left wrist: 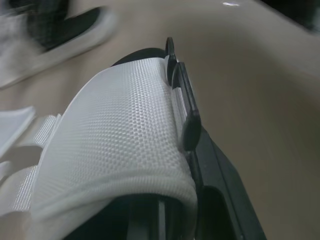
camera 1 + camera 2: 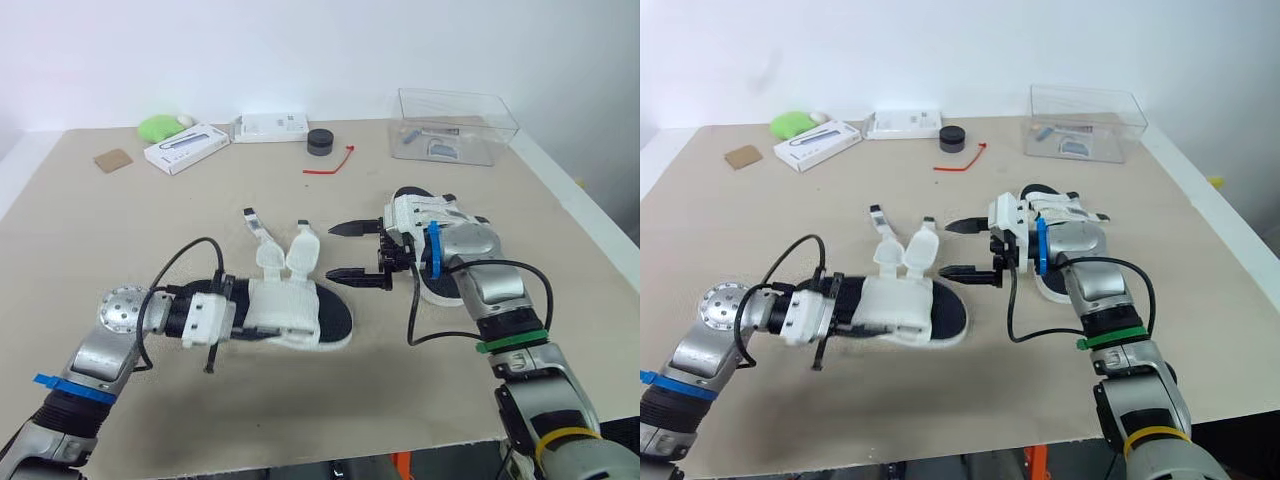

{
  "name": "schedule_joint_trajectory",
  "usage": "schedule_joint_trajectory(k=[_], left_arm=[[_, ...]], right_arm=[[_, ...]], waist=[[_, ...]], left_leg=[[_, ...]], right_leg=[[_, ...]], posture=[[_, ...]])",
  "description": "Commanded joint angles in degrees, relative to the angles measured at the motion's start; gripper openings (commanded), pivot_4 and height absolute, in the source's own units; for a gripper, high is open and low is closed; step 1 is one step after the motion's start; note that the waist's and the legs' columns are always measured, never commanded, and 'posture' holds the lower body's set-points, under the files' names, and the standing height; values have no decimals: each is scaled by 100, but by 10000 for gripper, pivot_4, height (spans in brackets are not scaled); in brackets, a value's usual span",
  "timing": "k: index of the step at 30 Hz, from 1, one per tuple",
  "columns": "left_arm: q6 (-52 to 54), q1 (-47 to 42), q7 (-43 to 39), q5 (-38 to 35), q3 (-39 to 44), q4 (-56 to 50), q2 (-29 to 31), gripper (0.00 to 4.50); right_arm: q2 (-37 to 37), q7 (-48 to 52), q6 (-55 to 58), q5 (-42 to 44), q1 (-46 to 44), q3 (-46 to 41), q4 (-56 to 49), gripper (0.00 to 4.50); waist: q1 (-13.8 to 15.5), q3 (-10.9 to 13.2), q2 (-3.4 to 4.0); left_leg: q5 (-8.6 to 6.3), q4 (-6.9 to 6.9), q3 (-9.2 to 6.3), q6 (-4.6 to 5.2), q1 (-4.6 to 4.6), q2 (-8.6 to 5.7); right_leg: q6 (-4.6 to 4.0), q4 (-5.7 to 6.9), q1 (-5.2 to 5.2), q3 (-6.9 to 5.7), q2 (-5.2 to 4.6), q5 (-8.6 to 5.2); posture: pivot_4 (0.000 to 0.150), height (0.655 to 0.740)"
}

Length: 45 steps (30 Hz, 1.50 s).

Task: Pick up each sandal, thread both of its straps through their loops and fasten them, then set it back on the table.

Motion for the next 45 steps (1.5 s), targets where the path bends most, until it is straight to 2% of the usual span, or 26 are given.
schedule_joint_trajectory(k=[1,6,11,18,30,39,45], left_arm=[[-568,-6,-278,-92,37,158,66,474],[185,44,766,112,205,-2,-214,474],[882,515,1558,212,161,-898,-287,474],[2002,699,2353,291,81,-1621,-408,474],[1986,868,2167,331,21,-1654,-245,474],[1833,890,2171,495,-66,-1520,-254,474],[1984,831,2221,428,-56,-1411,-307,474]], right_arm=[[-95,33,52,136,65,-182,-341,45000],[-152,-32,143,154,162,-212,-518,45000],[-177,-88,194,168,188,-229,-594,45000],[-148,-60,185,153,139,-193,-516,45000],[-73,15,107,103,62,-146,-334,45000],[-341,649,1216,754,373,-107,-1111,45000],[-383,716,719,614,547,-103,-1319,45000]], waist=[[1,0,0],[4,0,0],[-5,0,0],[3,0,0],[0,0,0],[2,0,0],[2,0,0]], left_leg=[[0,0,0,0,0,3],[1,4,-3,3,-2,5],[-3,4,-12,9,0,9],[-3,6,-14,11,2,8],[-2,4,-6,12,13,18],[-3,3,-5,12,15,20],[-2,4,-4,11,25,23]], right_leg=[[-1,0,0,-1,4,0],[4,2,0,-4,4,-4],[20,2,0,2,5,-12],[22,3,1,0,4,-12],[18,5,3,8,17,-13],[14,5,4,10,18,-11],[25,6,9,11,22,-17]], posture=[[1500,7400],[1500,7400],[1500,7400],[1500,7400],[1500,7400],[1500,7400],[1500,7400]])
